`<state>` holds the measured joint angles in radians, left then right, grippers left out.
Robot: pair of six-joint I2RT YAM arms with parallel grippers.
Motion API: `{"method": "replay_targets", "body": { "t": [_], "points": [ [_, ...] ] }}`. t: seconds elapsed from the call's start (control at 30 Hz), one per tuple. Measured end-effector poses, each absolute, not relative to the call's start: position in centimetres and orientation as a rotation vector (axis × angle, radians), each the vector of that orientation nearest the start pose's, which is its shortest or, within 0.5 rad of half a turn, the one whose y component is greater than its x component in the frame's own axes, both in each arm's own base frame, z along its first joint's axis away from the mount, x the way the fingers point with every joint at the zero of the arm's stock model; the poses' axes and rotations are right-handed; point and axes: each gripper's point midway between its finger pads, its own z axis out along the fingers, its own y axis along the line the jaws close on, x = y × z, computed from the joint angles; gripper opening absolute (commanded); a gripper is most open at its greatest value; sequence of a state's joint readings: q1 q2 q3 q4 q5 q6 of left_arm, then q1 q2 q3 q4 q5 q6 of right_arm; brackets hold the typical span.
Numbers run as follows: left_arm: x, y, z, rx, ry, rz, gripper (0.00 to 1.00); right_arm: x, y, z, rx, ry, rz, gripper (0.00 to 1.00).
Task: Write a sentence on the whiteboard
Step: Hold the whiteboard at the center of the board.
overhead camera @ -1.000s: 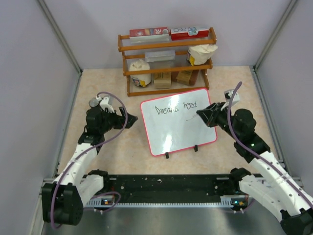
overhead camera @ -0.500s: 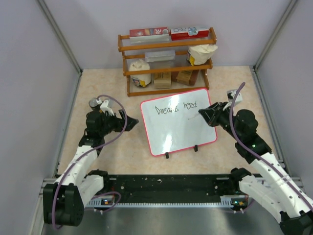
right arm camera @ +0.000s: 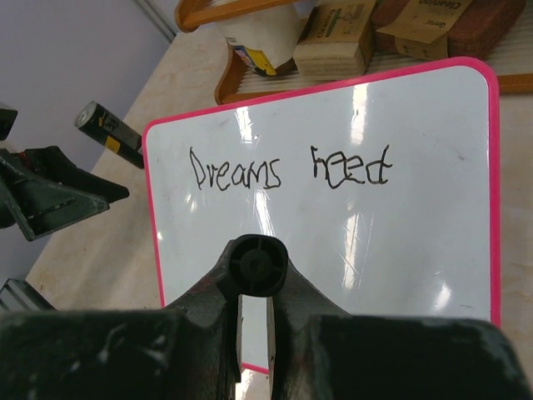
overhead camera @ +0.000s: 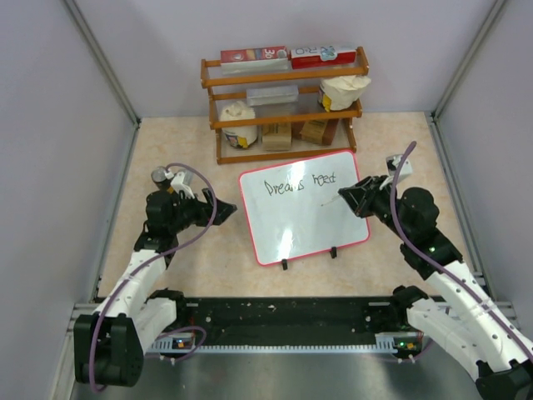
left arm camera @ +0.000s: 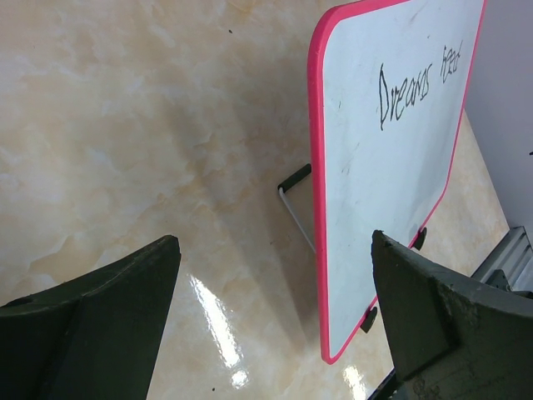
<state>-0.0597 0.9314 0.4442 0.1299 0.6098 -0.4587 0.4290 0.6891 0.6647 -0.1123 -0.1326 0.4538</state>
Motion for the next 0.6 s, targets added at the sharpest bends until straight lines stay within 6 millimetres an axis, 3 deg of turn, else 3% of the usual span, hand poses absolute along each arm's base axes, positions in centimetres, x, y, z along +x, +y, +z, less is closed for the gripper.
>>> {"method": "replay_targets", "body": {
  "t": [0.33,0.6],
  "points": [
    [28.1,-13.6,15.3,0.045,1.976,-0.953,0.99,25.6,16.2,26.2,-0.08,1.775,0.76,0.0],
    [27.9,-15.2,14.3,0.117,1.999,-1.093,0.98,25.5,16.2,25.9,-0.085,1.784,0.754,0.0]
  ]
}}
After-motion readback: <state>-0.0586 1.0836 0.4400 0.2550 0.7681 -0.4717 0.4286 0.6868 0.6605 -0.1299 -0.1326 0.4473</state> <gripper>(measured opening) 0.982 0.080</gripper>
